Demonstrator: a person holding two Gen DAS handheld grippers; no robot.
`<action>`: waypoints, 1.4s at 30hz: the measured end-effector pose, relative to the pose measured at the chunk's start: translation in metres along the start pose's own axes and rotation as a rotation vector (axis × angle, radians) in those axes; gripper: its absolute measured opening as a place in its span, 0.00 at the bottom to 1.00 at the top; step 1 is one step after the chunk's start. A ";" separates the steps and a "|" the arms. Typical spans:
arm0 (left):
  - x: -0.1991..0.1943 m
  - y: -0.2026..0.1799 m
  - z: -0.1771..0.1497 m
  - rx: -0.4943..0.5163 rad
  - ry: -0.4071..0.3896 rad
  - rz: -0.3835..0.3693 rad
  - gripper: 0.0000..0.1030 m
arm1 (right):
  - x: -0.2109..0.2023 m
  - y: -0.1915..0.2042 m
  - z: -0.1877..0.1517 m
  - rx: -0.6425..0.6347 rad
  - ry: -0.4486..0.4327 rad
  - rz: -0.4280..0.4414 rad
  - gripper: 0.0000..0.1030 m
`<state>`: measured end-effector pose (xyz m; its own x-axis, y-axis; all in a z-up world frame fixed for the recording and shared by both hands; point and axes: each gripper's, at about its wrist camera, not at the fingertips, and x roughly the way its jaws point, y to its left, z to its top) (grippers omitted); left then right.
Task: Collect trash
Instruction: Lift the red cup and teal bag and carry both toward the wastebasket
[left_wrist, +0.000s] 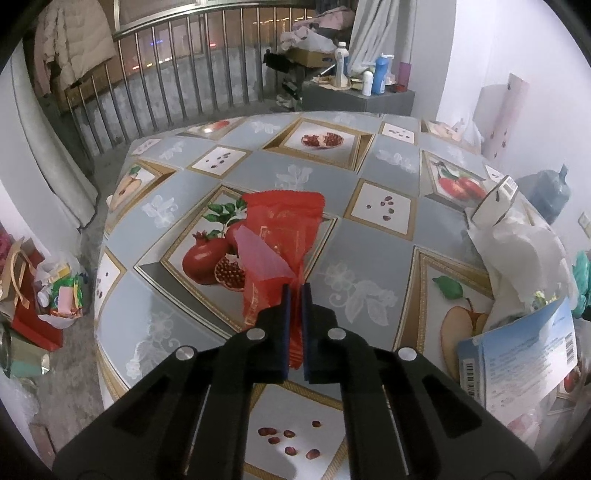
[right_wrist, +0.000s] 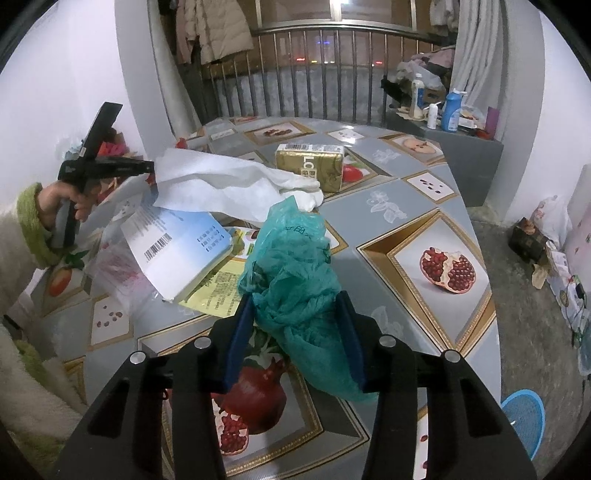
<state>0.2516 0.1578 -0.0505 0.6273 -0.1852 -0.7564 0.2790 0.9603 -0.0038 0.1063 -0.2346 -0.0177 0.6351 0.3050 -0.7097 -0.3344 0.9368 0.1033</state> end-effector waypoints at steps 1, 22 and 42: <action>-0.002 -0.001 0.000 0.004 -0.005 0.002 0.03 | -0.001 -0.001 0.000 0.003 -0.003 -0.001 0.43; -0.060 -0.025 0.010 0.041 -0.127 0.009 0.01 | -0.029 -0.005 -0.005 0.048 -0.069 -0.027 0.42; -0.123 -0.094 0.018 0.196 -0.224 -0.011 0.01 | -0.054 -0.004 -0.011 0.068 -0.130 -0.043 0.42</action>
<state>0.1612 0.0864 0.0544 0.7621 -0.2576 -0.5939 0.4082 0.9033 0.1320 0.0657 -0.2566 0.0125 0.7340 0.2798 -0.6189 -0.2598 0.9576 0.1247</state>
